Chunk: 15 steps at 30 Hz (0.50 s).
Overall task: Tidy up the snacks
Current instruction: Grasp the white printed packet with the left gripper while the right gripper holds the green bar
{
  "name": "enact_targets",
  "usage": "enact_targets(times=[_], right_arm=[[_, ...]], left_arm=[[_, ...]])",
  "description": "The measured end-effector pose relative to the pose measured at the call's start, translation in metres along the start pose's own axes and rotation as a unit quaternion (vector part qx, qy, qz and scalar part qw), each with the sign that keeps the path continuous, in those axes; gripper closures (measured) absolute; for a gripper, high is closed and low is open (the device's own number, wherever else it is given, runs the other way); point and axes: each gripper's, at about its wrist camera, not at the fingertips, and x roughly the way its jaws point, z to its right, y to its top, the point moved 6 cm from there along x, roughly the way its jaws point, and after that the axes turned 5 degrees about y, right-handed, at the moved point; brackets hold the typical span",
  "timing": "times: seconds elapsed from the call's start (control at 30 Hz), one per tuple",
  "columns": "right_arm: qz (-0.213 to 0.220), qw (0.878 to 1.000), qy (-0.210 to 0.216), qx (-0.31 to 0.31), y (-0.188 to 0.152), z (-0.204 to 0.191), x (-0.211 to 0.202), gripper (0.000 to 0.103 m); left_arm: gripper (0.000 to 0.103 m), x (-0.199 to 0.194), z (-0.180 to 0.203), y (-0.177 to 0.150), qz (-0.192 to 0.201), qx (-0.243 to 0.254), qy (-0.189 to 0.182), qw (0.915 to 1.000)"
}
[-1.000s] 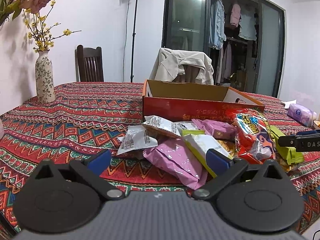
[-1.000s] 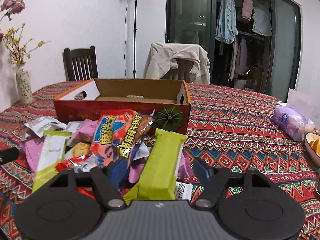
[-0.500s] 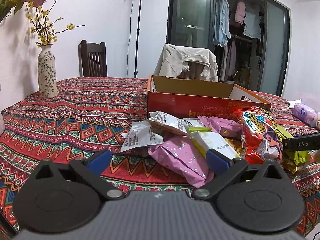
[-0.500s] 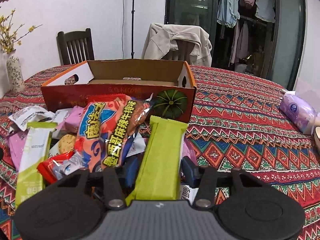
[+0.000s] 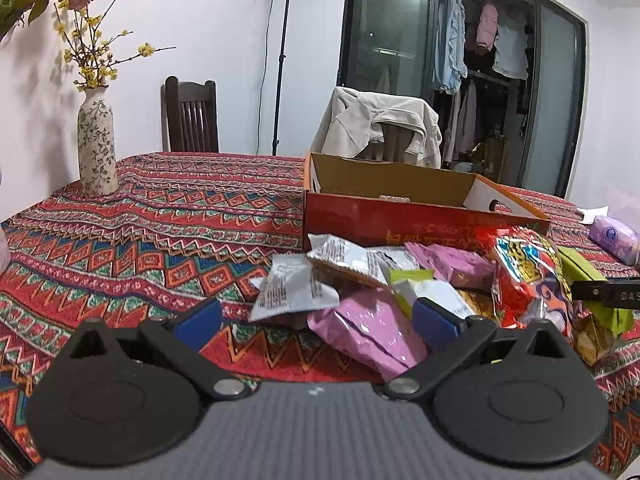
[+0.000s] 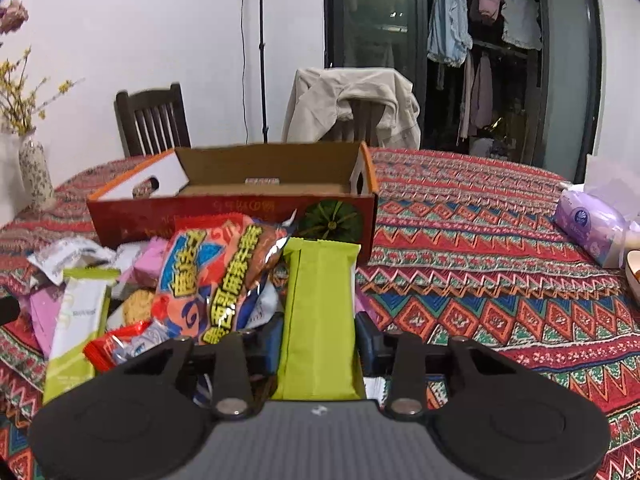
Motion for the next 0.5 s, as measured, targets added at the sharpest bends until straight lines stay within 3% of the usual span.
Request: enact_targets(times=[0.2, 0.5], right_arm=[[0.03, 1.0, -0.002, 0.007, 0.01, 0.002, -0.008, 0.067], [0.048, 0.999, 0.004, 0.013, 0.02, 0.003, -0.007, 0.067]], left_arm=[[0.0, 0.013, 0.005, 0.018, 0.001, 0.022, 0.008, 0.9997], [0.0, 0.061, 0.029, 0.048, -0.025, 0.094, 0.049, 0.994]])
